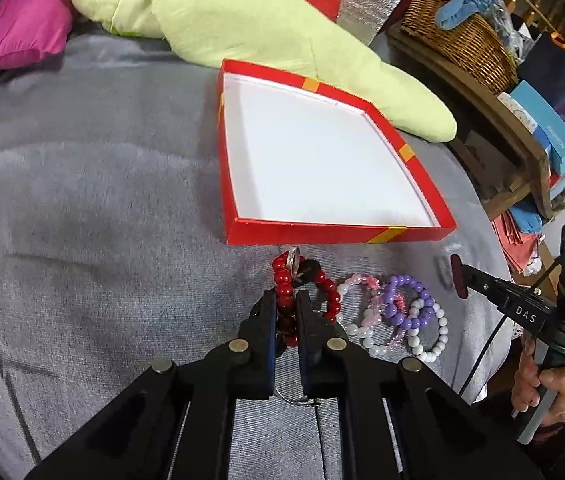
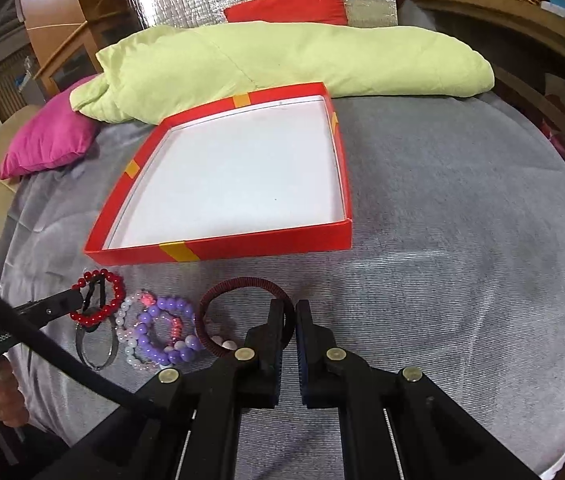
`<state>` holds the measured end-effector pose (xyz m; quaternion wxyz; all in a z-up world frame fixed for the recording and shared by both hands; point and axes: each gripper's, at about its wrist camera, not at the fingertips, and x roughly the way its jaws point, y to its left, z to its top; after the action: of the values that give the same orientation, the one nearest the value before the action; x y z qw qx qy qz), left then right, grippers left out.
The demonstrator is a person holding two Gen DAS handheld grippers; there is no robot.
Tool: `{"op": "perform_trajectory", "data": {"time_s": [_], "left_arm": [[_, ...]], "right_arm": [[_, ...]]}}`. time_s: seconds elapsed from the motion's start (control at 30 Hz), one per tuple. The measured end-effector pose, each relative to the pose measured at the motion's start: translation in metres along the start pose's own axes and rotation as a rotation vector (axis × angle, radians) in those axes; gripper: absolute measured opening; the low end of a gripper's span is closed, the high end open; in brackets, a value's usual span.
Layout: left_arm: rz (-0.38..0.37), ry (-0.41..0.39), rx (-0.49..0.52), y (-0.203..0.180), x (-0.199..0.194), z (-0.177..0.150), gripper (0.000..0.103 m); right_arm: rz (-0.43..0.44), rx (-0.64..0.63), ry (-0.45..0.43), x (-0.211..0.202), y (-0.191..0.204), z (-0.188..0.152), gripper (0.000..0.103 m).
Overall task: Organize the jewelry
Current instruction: 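Carry both bracelets into the red box and open both grippers, then grasp the black hair tie with the left gripper while the right grasps the purple bead bracelet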
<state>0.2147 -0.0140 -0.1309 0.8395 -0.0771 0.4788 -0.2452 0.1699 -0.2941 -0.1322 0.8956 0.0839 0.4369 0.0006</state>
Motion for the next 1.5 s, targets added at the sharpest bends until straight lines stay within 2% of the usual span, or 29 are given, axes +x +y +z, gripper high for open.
{"op": "perform_trajectory", "data": {"time_s": [0.13,0.4,0.53,0.63,0.83,0.97,1.03,1.1,1.13,1.17,1.23,1.37,1.5], "left_arm": [[-0.017,-0.04,0.032,-0.005,-0.008,0.001,0.01],[-0.104,-0.17,0.09,-0.019,-0.03,0.01,0.01],[-0.153,-0.221,0.095,-0.026,-0.036,0.027,0.01],[-0.155,-0.253,0.093,-0.031,-0.028,0.049,0.01],[-0.156,-0.265,0.052,-0.025,-0.003,0.083,0.01],[-0.133,-0.22,0.018,-0.018,0.026,0.099,0.01],[-0.096,-0.193,0.004,-0.014,0.037,0.102,0.01],[-0.061,-0.173,0.005,-0.013,0.044,0.101,0.014],[-0.055,-0.165,0.01,-0.013,0.046,0.101,0.021],[-0.042,-0.164,0.017,-0.014,0.045,0.1,0.033],[-0.023,-0.18,0.027,-0.014,0.04,0.098,0.046],[0.008,-0.201,0.037,-0.007,0.025,0.093,0.051],[0.053,-0.166,0.036,0.002,0.016,0.084,0.051]], "right_arm": [[0.024,0.005,-0.03,-0.005,0.001,0.001,0.007],[0.092,0.031,-0.118,-0.012,0.007,0.018,0.007],[0.105,0.043,-0.127,-0.005,0.012,0.031,0.007],[0.115,0.065,-0.128,0.006,0.015,0.043,0.007],[0.111,0.113,-0.108,0.031,0.013,0.064,0.007],[0.1,0.141,-0.101,0.045,0.009,0.076,0.007],[0.102,0.152,-0.094,0.053,0.007,0.083,0.008],[0.093,0.165,-0.097,0.058,0.004,0.088,0.008],[0.095,0.167,-0.097,0.059,0.003,0.089,0.009],[0.099,0.169,-0.102,0.059,0.001,0.091,0.01],[0.096,0.178,-0.117,0.054,-0.003,0.091,0.01],[0.117,0.192,-0.118,0.045,-0.012,0.089,0.01],[0.126,0.187,-0.1,0.036,-0.018,0.083,0.011]]}}
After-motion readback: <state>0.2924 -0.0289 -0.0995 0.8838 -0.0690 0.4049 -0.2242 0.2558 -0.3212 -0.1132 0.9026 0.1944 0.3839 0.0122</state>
